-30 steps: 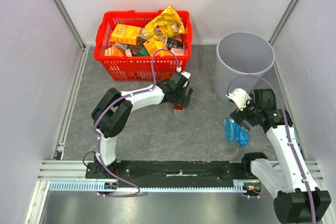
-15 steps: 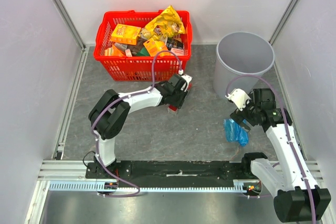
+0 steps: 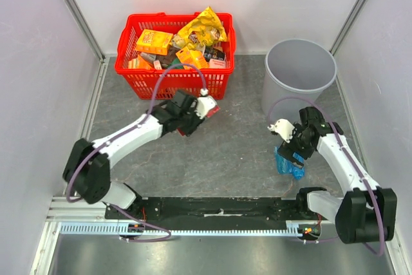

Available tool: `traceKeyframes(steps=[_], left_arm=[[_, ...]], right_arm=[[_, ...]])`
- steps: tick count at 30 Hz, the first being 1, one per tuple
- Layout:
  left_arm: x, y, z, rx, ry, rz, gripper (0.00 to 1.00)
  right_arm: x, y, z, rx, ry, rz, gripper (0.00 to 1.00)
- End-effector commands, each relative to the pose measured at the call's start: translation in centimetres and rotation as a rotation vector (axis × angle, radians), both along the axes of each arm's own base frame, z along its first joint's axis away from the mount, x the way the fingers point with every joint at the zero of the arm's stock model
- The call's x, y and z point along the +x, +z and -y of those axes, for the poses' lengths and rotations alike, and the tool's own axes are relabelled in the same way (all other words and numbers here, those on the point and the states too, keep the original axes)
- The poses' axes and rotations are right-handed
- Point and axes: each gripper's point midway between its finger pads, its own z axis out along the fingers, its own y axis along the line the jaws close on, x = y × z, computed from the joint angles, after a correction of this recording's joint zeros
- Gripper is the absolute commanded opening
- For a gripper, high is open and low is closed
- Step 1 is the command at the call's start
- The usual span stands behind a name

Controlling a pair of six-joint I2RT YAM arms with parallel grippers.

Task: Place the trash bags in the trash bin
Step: Place the distractor at the center of the board.

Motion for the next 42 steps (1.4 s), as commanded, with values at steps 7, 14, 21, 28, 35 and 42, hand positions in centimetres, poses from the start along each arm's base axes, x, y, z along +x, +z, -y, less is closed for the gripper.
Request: traceKeyframes(steps=[7,14,21,28,35,42], left_arm=[[-0.1,6.1,-9.3,-0.036,0.02,0.111,0.02],[-0.9,6.3,-15.3,-0.037,0.078,0.087,0.02],[-1.3,5.7,-22.6,-0.003,0.226,0.106,0.02],[0.4,3.9,-31.3,0.006,0.476,0.12,0.02],[3.2,1.4,-35.3,-0.073,0.614,0.076,0.02],[6.4,-1.2,-36.6,-0.13,0.665,0.054,0.07]], right_arm=[[0.8,-3.8,-0.3,0.004,0.061,-0.054,0.95],[-0.2,-6.1,-0.1,-0.004,0.072,-0.111,0.87],[-0.3,-6.5,-1.3,0.058,0.082,-0.152,0.59],[1.7,-4.7,-3.4,0.137,0.091,-0.146,0.4],[2.7,-3.3,-7.0,0.156,0.139,-0.103,0.34],[4.7,-1.1,-11.9,0.201,0.176,-0.014,0.33]])
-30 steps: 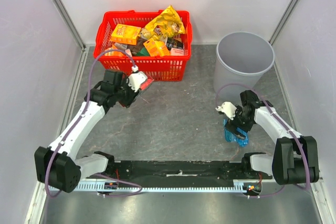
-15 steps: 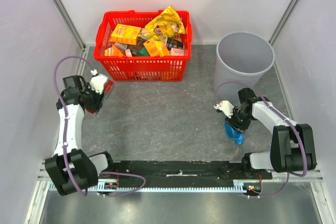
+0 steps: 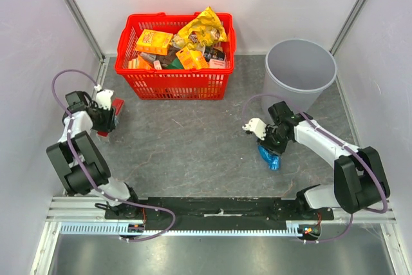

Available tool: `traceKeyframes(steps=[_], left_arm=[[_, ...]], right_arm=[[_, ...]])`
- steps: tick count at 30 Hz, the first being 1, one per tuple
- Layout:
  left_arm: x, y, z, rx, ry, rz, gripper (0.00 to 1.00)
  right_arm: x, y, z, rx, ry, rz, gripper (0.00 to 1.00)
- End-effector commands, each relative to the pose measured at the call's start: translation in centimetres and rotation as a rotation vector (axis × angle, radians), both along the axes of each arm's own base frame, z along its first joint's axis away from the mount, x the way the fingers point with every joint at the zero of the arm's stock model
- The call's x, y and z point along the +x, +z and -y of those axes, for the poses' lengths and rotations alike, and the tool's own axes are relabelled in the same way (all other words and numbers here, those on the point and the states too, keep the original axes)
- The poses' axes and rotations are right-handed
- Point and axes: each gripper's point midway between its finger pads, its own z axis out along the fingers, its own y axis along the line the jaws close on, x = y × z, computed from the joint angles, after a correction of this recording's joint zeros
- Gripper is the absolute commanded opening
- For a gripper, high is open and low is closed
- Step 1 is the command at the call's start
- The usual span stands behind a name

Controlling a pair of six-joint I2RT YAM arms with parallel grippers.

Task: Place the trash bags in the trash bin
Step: Place the distractor at the center of the board.

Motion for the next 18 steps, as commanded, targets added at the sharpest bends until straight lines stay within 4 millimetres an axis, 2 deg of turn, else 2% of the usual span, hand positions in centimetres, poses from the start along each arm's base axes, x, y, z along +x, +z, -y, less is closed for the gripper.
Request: traceKeyframes(steps=[1,5,9,11,12,16,18], left_arm=[[5.1,1.8,-1.0,-0.035,0.02,0.146,0.09],[5.8,1.2,-0.4,-0.097,0.019,0.136,0.2],[5.5,0.5,0.7,-0.125,0.009,0.111,0.51],[5.3,0.7,0.9,-0.125,0.006,0.118,0.64],[5.1,0.8,1.0,-0.127,0.007,0.119,0.71],[4.8,2.7,1.3,-0.12,0.008,0.15,0.93],[4.4,3.8,1.6,-0.118,0.003,0.166,0.95]], right_arm=[[3.1,2.7,-3.9,0.088,-0.031,0.103,0.33],[4.4,3.5,-7.2,0.127,-0.009,0.122,0.32],[4.9,3.7,-11.3,0.149,0.043,0.117,0.32],[5.2,3.9,-13.7,0.158,0.081,0.113,0.32],[5.0,3.3,-14.6,0.144,0.102,0.101,0.33],[5.4,1.6,-17.7,0.077,0.165,0.117,0.36],[5.8,1.1,-19.1,0.063,0.182,0.136,0.38]])
